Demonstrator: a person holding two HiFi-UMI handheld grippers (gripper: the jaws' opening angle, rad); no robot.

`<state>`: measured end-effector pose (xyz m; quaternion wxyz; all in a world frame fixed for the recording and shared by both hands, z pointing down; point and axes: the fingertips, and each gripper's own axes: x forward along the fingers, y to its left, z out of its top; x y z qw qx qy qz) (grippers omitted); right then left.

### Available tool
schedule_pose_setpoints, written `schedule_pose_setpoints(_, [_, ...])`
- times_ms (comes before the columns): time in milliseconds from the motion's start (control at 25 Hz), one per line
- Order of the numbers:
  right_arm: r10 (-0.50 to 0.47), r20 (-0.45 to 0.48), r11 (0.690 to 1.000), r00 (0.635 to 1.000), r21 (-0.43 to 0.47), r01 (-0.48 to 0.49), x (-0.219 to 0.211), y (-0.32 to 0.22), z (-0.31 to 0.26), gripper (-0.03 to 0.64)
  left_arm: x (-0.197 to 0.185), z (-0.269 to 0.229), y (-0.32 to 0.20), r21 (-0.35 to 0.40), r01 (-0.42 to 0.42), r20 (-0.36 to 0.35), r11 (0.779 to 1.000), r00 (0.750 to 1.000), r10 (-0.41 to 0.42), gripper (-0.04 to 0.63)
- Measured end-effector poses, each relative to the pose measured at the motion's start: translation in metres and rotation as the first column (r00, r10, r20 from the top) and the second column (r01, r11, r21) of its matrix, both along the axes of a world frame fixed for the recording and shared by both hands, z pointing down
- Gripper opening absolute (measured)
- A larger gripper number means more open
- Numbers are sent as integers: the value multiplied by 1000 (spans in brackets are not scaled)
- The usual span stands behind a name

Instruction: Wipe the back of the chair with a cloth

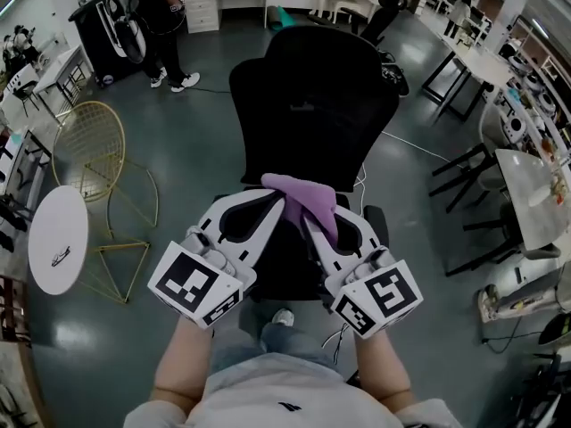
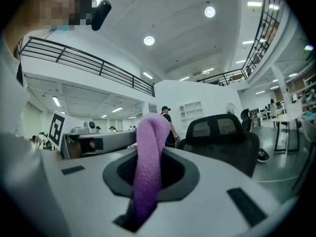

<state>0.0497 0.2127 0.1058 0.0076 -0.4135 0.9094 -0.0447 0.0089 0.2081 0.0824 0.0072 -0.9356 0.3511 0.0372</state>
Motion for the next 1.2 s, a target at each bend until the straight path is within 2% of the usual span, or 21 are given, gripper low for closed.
schedule_pose_setpoints(320, [-21, 28, 1000, 999, -21, 21, 9, -29, 6, 52, 4, 7, -27, -27, 39, 23, 999, 999, -38, 12])
schedule_pose_setpoints(680, [4, 29, 999, 1000, -38, -3, -1, -63, 14, 52, -8, 13, -63, -35, 25, 15, 999, 1000, -25, 12])
schedule_pose_setpoints(1200, [64, 35, 996, 997, -65, -62, -63, -149, 15, 52, -70, 12, -148, -60, -26, 31, 998, 999, 28, 12])
